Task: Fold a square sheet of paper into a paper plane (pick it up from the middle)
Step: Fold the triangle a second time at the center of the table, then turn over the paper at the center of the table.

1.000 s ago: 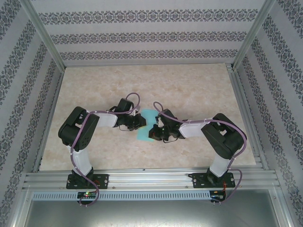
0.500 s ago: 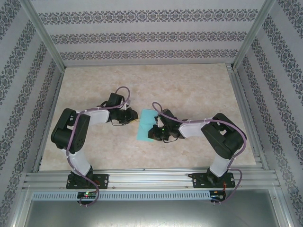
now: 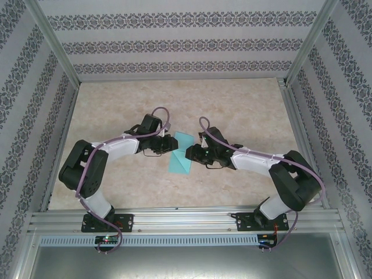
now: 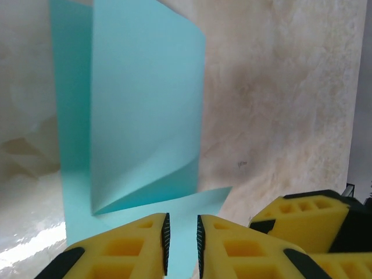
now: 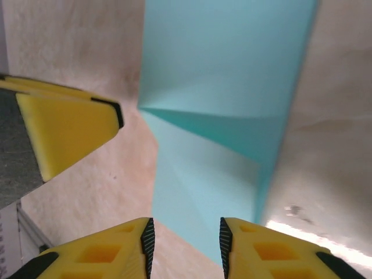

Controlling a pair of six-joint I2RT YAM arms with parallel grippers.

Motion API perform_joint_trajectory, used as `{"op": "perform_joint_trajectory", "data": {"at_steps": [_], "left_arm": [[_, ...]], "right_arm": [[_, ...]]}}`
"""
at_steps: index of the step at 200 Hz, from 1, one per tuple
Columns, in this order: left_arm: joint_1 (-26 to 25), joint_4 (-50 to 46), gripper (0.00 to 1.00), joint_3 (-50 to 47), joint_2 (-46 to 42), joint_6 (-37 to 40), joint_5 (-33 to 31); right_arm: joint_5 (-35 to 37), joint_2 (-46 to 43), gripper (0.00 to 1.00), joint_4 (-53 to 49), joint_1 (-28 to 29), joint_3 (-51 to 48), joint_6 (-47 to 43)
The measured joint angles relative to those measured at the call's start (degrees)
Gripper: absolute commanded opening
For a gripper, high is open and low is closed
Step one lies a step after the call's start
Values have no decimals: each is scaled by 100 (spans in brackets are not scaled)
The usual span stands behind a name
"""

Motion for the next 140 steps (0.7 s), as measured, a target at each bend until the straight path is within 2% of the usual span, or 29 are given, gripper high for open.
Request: {"op": "perform_joint_trajectory", "data": {"at_steps": [12, 69, 140], "left_arm": [[-2, -22, 24, 74, 109, 2, -11], [-2, -39, 23, 221, 380, 24, -17], [-2, -92, 24, 227, 437, 61, -20]], "right_arm": [[70, 11, 41, 26, -39, -125, 116], [81, 321, 41, 337, -61, -271, 409], [-92, 669, 38, 581, -72, -247, 575]]}}
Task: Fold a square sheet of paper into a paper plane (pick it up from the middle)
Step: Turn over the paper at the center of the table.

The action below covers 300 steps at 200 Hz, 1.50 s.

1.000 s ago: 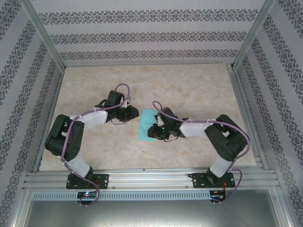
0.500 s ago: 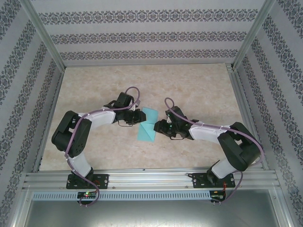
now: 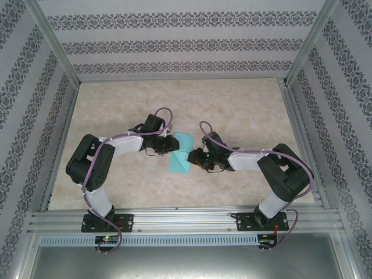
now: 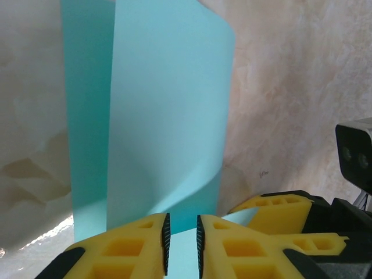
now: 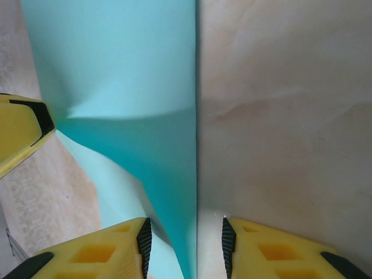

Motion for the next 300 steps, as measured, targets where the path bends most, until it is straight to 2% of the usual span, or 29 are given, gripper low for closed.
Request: {"op": "perform_joint_trajectory", "data": {"at_steps": [44, 104, 157, 222, 300], "left_arm": [[0, -146, 29, 0, -79, 94, -133], [-52, -238, 25, -2, -614, 157, -162], [-269, -243, 23, 0, -160, 219, 76], [-282, -367, 21, 85, 348, 236, -348], [-291, -367, 21, 85, 350, 243, -385]], "right_arm": [[-105, 92, 36, 33, -33, 46, 17], [-105, 111, 34, -39, -37, 79, 22], [-98, 107, 35, -107, -37, 107, 20], [-103, 98, 36, -72, -33, 125, 22], [-48, 125, 36, -35, -22, 197, 157]]}}
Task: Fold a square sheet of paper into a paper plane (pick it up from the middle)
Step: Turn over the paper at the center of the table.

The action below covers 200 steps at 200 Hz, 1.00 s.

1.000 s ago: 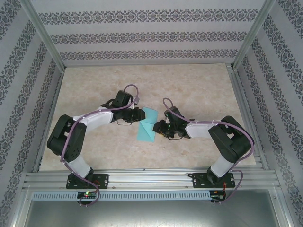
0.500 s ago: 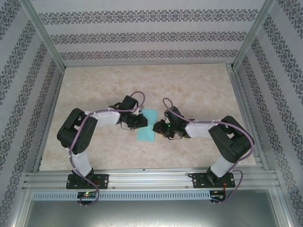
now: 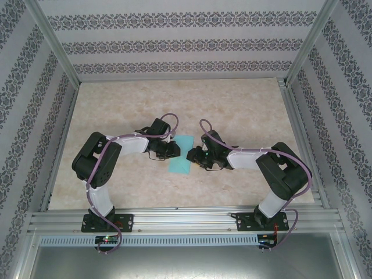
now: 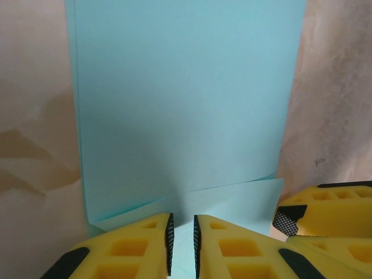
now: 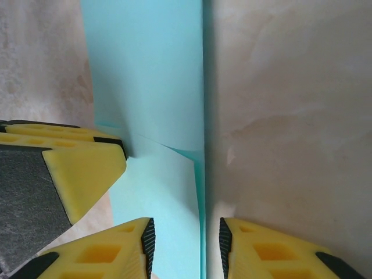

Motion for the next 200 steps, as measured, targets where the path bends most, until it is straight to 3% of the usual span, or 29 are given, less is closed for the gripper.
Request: {"op": "perform_joint_trajectory", "data": {"at_steps": [200], "left_arm": [[0, 0, 22, 0, -17, -9, -2]], "right_arm": [[-177, 291, 29, 1344, -13, -345, 422]]}}
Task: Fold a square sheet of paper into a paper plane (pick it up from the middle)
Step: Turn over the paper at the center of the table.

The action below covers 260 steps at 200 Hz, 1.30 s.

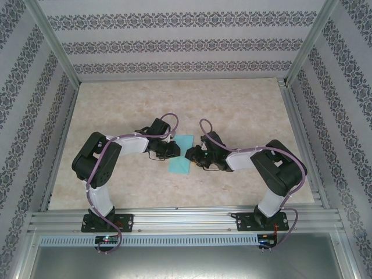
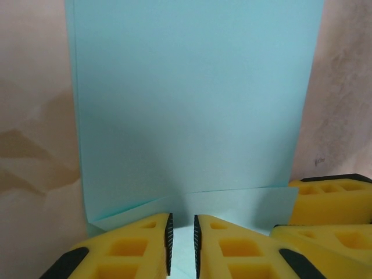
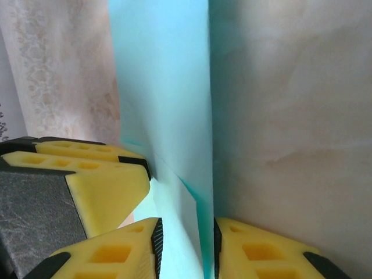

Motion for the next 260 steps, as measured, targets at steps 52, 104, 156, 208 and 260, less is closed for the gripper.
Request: {"op": "perform_joint_trajectory", "data": {"at_steps": [52, 104, 156, 208, 260], "left_arm": [[0, 79, 23, -22, -216, -166, 0], [0, 131, 24, -175, -579, -267, -186], [0, 144, 25, -431, -1088, -308, -586], [0, 177, 29, -925, -1991, -400, -1311], [0, 225, 34, -1543, -3126, -516, -2330]], "right_arm": [[-197, 186, 24, 656, 0, -177, 4], [-337, 358, 21, 1152, -2, -249, 44], [-356, 356, 13, 1152, -2, -249, 20], [-251, -262, 6, 223, -2, -186, -337], [522, -1532, 7, -1937, 2, 481, -1250]]}}
